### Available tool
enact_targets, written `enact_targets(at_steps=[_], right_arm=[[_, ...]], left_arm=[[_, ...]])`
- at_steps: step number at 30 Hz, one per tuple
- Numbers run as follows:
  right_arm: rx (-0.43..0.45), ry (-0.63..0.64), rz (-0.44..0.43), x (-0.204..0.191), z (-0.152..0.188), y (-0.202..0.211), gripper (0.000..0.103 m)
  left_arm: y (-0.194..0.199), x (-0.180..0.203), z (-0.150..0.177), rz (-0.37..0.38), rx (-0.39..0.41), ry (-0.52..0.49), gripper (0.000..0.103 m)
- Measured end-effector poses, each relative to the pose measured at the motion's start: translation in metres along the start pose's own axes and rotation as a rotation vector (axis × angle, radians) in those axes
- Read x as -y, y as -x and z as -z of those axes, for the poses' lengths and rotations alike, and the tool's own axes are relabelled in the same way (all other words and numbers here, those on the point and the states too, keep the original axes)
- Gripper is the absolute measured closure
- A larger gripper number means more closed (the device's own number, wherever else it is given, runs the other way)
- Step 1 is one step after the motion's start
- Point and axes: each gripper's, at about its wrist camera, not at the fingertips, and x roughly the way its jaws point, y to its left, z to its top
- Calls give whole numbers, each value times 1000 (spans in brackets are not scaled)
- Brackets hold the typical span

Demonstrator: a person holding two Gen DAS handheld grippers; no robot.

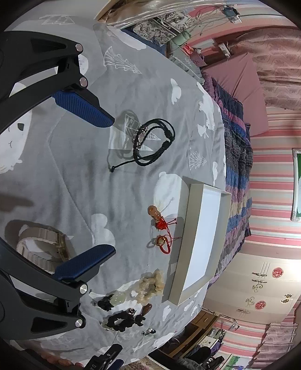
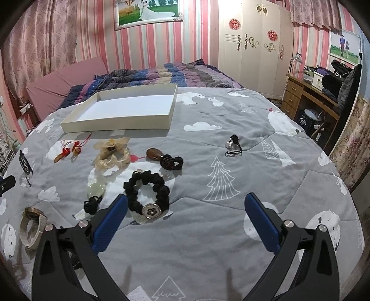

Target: Organize jewelry

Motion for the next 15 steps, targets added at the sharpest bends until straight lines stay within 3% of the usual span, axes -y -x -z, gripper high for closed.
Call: enact_targets(at_steps=[15], right_arm=[[-23, -5, 0, 0, -5, -13, 2]], left_arm=[[-13, 1, -11, 8, -16, -3, 3]])
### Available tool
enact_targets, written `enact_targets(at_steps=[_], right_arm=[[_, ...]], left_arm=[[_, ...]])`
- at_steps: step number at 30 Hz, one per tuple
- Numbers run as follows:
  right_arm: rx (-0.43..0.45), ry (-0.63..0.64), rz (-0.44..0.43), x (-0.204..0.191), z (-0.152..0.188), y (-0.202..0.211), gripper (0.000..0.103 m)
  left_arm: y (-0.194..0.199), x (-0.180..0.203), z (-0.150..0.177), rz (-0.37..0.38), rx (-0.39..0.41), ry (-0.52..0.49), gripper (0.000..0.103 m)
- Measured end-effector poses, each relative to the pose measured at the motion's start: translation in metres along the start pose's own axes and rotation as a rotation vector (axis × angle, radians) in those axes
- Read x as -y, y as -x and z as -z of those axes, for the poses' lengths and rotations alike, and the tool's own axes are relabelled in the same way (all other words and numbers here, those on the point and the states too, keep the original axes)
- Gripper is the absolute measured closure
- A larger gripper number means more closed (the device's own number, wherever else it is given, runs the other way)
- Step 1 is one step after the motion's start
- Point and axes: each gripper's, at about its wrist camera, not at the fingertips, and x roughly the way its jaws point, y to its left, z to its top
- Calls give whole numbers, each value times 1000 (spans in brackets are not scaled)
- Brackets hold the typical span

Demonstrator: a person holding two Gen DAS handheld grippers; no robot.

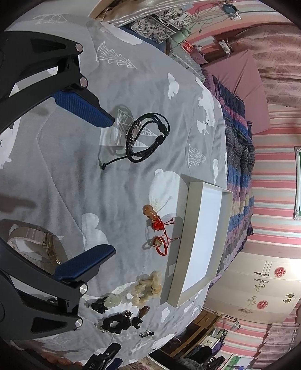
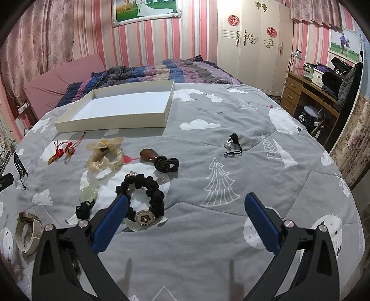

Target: Organize jewelry

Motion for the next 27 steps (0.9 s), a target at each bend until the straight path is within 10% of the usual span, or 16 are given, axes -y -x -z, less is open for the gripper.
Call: enact_targets(at_steps=[27], right_arm=[[-26, 8, 10, -2, -10, -15, 2]], left_arm=[[-12, 1, -10, 11, -19, -15, 3]])
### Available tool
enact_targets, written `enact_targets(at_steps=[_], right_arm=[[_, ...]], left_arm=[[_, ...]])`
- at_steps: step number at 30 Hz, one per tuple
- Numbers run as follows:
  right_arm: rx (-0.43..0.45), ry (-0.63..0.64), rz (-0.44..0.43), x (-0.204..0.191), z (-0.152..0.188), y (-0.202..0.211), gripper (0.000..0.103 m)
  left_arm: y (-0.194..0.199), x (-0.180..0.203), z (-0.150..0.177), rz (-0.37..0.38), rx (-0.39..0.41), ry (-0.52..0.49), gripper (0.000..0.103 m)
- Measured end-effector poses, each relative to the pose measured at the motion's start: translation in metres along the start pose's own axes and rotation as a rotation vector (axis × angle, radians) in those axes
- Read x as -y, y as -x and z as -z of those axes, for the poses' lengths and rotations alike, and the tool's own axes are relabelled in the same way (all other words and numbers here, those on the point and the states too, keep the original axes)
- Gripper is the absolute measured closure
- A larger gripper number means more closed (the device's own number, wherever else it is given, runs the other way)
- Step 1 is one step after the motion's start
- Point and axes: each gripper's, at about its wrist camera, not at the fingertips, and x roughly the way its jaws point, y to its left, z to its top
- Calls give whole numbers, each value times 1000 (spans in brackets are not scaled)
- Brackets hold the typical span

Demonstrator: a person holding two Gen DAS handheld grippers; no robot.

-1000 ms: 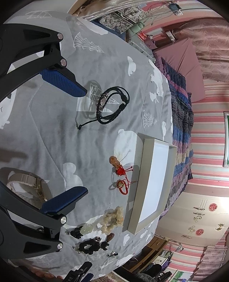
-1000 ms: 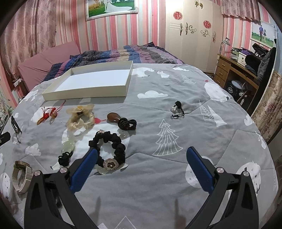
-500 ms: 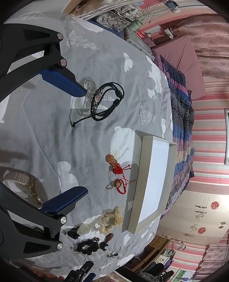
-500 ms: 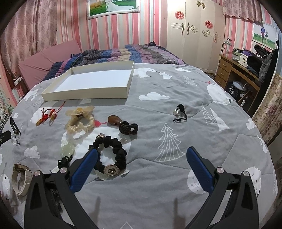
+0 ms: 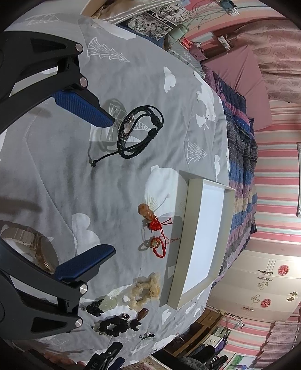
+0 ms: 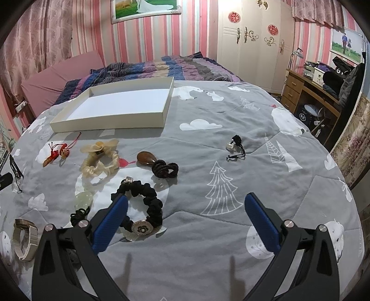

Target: Organize jewelry

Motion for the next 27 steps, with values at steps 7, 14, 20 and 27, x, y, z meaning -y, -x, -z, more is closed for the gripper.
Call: enact_targets(at_steps=[7, 14, 20, 27], right_arm=[[-7, -6, 1, 1, 1, -3, 2], [-10, 2, 2, -2, 0, -4, 2], [-15, -6, -8, -3, -5, -3, 2], [-11, 41, -32, -25, -24, -8, 2]], left_arm=[[-1, 0, 0, 1, 1, 1, 3], [-4, 1, -2, -1, -1, -5, 3], [-4, 3, -7, 6, -1, -12, 3], [-14, 11, -25, 27, -4, -44, 3]])
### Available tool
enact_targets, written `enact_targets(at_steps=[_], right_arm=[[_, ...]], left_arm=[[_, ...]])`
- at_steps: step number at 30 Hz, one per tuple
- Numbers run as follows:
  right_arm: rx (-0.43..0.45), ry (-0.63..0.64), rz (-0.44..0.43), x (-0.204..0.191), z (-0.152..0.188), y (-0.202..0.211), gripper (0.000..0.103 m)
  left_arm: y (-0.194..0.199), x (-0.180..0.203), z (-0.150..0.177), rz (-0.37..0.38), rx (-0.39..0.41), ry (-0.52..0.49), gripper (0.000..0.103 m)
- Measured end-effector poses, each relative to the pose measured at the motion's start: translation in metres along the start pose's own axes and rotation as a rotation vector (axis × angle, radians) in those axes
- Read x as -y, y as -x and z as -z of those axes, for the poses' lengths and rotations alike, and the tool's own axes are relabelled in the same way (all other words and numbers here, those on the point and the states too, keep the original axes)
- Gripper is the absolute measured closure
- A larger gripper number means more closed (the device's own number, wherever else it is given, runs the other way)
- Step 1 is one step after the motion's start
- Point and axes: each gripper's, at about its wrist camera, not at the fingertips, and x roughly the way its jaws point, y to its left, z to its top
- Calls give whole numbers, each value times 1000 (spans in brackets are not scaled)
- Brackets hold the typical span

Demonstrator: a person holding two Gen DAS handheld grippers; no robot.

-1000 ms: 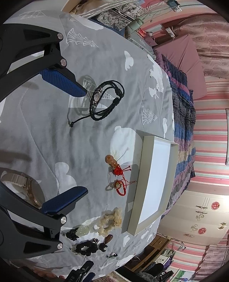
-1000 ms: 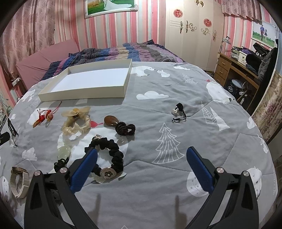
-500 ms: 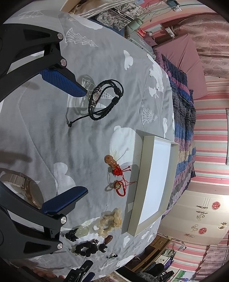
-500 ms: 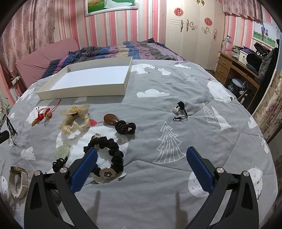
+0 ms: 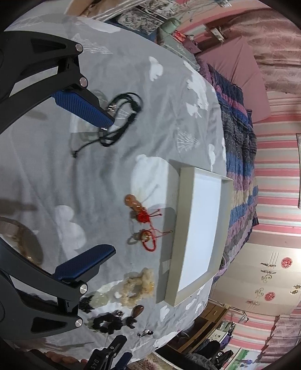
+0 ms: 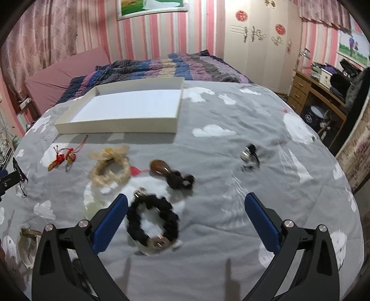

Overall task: Organize jewelry
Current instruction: 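Grasp the red-cord gourd pendant with left tool while right tool grasps cream scrunchie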

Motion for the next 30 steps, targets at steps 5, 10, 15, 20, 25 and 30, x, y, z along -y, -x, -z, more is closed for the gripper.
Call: enact_targets(at_steps=[5, 10, 15, 20, 25, 30], right_arm=[[-26, 25, -35, -19, -17, -13, 3], [-86, 25, -89, -35, -34, -34, 16], [-138, 53, -130, -54, -36, -51, 31], [-204, 59, -151, -63, -30, -71, 43], [-232, 64, -157, -68, -30, -85, 57], [-217, 91, -135, -74, -32, -88, 61]], left_arm=[[-17, 4, -16, 37, -31, -20, 4], [-44, 13, -25, 56, -97, -67, 25], [-71, 15, -29, 108, -146, -69, 37], [-92, 18, -28, 139, -192, -65, 44], [-98, 27, -34, 136, -181, -92, 49], [-104, 33, -38, 112, -165, -123, 66]])
